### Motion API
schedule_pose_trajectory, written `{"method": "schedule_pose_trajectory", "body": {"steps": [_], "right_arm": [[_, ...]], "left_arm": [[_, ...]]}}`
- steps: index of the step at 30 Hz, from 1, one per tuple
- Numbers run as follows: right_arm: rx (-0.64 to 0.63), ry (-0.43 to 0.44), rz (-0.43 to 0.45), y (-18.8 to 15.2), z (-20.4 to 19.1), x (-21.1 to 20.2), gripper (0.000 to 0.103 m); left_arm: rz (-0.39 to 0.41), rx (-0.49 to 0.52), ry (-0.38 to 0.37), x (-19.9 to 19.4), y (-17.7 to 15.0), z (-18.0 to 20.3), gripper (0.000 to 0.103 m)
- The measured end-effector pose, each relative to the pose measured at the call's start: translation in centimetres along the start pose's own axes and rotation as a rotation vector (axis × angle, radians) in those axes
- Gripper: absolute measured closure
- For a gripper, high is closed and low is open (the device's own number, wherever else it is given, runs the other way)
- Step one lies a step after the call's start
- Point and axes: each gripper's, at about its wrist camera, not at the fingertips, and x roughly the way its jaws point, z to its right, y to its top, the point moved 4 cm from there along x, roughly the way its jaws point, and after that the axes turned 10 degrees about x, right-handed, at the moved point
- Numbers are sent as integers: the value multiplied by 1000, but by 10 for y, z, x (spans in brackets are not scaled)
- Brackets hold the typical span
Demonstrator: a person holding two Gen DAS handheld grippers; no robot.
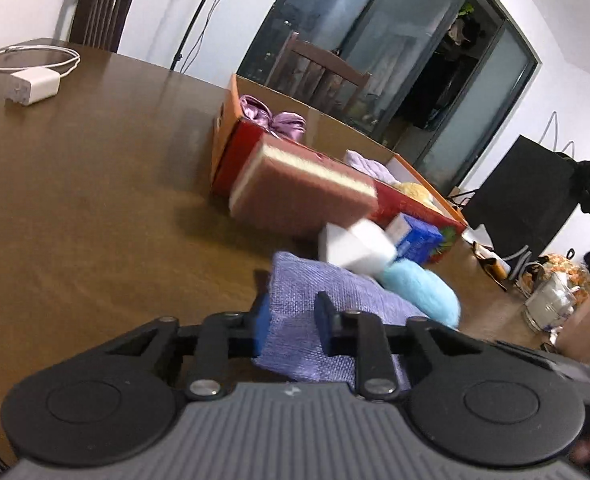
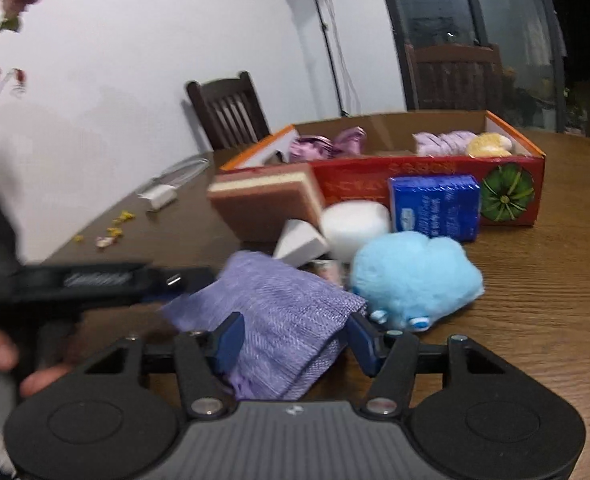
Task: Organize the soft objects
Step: 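Close both grippers on the purple drawstring pouch and lift it, then carry the purple pouch into the box and open both grippers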
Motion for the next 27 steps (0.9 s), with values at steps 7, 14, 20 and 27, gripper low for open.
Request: {"method": "schedule_pose_trajectory", "body": {"steps": [7,14,20,27], "right_arm": [[-40,8,-51,-15,6,-9,85],[-133,-9,-72,-53,24,-76,83],[-80,-19,10,-58,44,-117,69],[3,-54,61,-55,53,-107,65]], "left_arm": [[-16,-62,-10,-27,-28,28,81],[-14,26,-46,-61,-70,86,70],[16,86,-86,-76,-74,109,26],[-16,81,-47,-64,-80,109,56]]}}
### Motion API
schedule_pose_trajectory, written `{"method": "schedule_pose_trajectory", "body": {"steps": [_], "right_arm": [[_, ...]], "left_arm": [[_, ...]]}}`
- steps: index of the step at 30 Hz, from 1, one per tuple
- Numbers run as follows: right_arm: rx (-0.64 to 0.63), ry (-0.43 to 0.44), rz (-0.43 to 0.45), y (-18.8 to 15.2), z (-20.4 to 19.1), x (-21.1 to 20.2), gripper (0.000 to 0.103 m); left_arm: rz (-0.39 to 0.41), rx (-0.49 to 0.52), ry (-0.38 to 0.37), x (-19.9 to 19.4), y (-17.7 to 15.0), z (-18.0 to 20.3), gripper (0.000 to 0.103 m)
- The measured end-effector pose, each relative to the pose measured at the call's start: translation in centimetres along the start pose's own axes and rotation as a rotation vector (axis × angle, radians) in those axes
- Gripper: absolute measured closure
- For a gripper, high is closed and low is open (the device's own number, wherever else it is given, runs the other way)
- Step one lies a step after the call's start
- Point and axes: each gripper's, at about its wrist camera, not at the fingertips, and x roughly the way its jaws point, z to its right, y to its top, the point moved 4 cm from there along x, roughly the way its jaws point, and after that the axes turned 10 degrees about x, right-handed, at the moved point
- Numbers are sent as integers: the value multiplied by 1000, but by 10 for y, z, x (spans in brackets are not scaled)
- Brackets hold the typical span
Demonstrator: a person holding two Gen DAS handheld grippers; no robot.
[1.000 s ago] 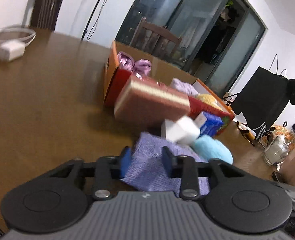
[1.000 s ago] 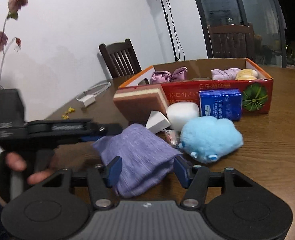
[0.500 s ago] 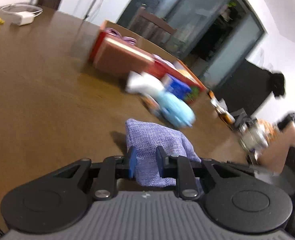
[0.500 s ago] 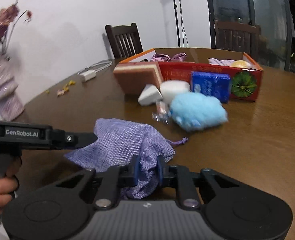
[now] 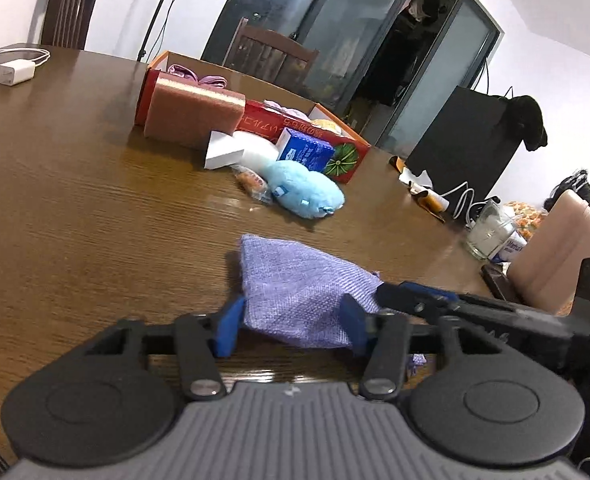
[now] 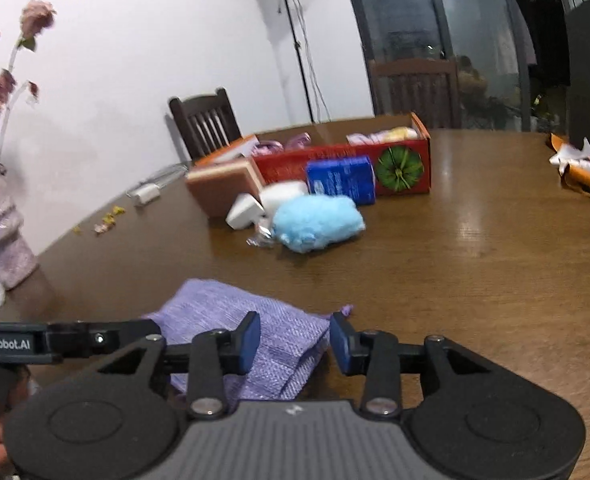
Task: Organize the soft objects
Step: 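Carry the purple pouch into the box and open both grippers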
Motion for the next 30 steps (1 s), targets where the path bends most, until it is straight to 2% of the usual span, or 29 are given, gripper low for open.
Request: {"method": "schedule_pose_trajectory", "body": {"steps": [1,3,8,10,12,16,23,27,30], "right_arm": [[-12,-8,-8,-3,-3,4,65],[-62,-37,-15,-10,-7,9,65],[-159,-70,6,-15,-15,14,66],[-172,-57,16,-17,-15,14,74],[-168,-32,12,-16,-16,14,91],[-170,-17,4,-11,-20,16,95],[-103,58,56,43,-20,17,95],[-134,91,116,84,-26,27,95],[-167,130,144,128,-34,46,95]], "left_arm": [[7,-1,-1,-1,0,0,61],[11,6,4,-1,0,0,63],[16,26,-15,1,-1,1,79],[18,37,-30,2,1,3,84],[23,50,-44,1,4,5,87],[54,76,-75,-1,18,9,88],[171,138,-118,2,77,11,88],[230,192,-97,14,122,4,88],[254,193,-70,32,164,-12,88]]}}
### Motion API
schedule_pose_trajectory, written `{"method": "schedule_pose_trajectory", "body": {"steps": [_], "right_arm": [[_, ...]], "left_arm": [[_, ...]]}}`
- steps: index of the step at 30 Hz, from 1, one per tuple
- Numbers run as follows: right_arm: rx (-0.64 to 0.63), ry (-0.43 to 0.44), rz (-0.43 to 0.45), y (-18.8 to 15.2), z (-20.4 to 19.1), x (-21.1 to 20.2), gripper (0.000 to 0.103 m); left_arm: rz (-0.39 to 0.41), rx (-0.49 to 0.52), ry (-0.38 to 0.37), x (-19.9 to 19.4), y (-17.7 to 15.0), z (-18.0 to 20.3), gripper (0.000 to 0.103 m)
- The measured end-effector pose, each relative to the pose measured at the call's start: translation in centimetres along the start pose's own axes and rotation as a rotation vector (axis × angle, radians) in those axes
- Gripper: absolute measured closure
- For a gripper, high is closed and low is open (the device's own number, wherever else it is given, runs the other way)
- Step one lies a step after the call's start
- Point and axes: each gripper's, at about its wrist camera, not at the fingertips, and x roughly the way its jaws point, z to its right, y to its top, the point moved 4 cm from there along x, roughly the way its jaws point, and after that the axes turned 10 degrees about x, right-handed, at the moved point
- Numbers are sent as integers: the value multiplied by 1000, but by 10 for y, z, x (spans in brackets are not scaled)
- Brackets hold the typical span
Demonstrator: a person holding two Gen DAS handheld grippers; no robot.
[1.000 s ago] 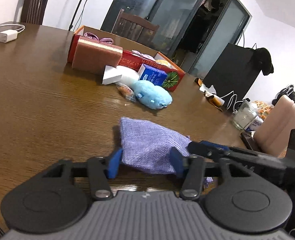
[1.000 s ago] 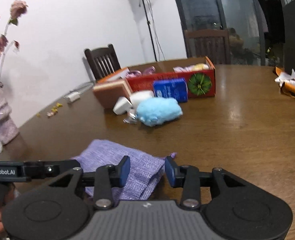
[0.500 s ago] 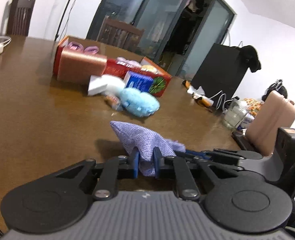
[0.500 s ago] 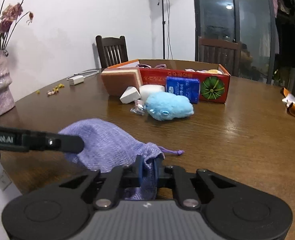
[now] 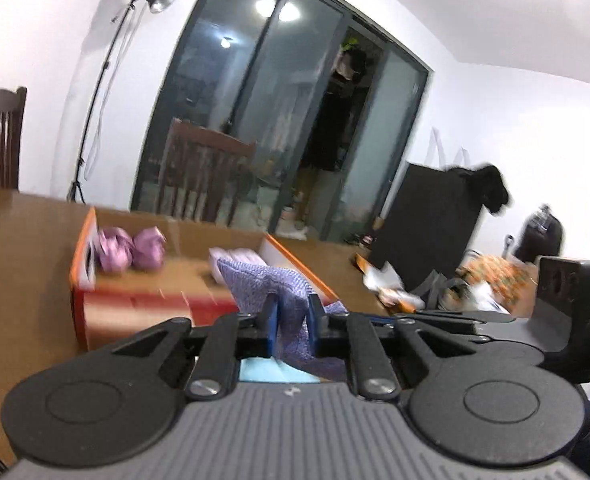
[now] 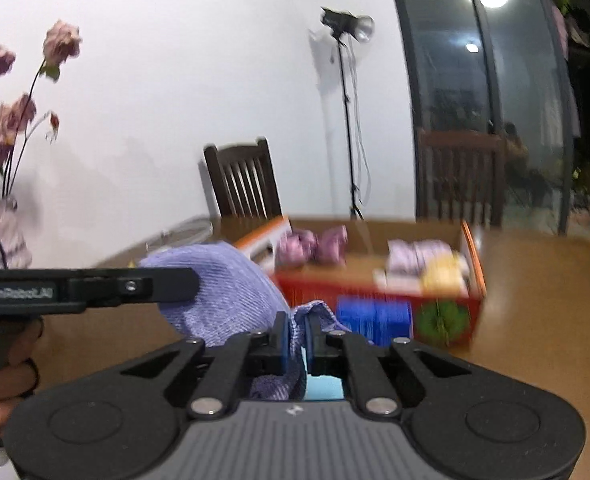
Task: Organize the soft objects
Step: 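Carry the purple pouch into the box and open both grippers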
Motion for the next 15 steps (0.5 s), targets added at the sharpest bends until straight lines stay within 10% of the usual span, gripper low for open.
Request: {"method": "schedule_pose_trajectory", "body": {"steps": [7,15], "right_arm": [[38,28,-48,78,17,111,96],[-3,-43,-233,67,10,233,89]], "left_arm": [[-78,-11,153,73,32,-75,87],[-217,43,247,106,3,-111,59]]}}
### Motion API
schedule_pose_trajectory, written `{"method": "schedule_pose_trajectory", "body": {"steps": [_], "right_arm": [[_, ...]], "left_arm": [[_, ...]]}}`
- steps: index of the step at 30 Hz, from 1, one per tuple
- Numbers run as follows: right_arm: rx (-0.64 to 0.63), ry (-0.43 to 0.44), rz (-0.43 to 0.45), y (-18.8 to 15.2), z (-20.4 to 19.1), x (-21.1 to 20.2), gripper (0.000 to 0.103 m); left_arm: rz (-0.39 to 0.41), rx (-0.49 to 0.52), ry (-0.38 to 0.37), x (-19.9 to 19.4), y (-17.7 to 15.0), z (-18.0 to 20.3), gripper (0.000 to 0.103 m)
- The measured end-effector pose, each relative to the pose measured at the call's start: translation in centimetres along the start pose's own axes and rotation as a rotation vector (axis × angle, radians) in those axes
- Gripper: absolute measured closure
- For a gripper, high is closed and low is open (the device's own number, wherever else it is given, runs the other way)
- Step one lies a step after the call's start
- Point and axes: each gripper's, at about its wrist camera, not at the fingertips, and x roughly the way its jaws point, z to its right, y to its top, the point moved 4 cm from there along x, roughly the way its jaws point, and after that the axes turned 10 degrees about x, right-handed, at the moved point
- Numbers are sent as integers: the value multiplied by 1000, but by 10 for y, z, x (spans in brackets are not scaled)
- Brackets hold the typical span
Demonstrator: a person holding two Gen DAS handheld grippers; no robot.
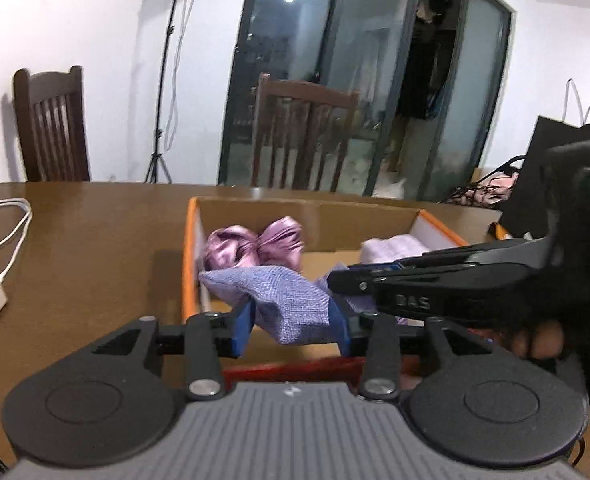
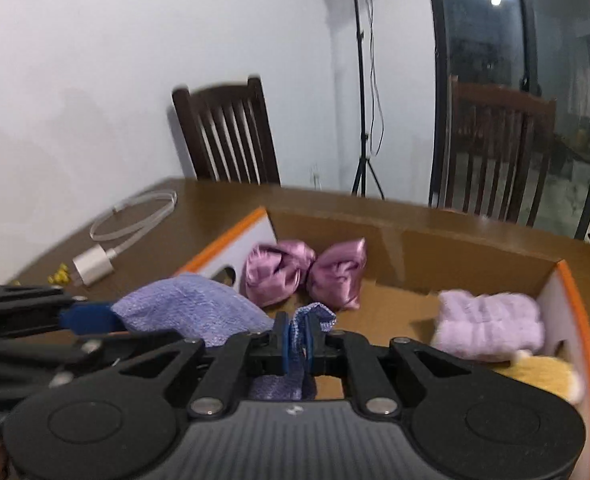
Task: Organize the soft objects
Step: 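Carry the purple pouch into the box and open both grippers, then move both grippers back toward the pink sponge block on the table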
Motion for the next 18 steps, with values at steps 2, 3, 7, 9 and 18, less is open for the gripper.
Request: {"method": "schedule_pose_trajectory", "body": {"steps": [2,3,7,9,18], "right_arm": [[26,-3,-32,-7,0,13,88],[35,-4,-35,-10,0,14,88],[64,20,4,-11,4,-6,72],[67,12,34,-5,6,-24,72],[17,-10,182,0,20,-153,55]], "left_arm": [[-7,1,-2,-2,-5,-5,55],[-13,3,3,-3,-5,-7,55],[-9,2,31,-19,-6,-15,54],[2,-4,40,-30,1,-13,54],[115,23,96,-110,17,23,41]]}}
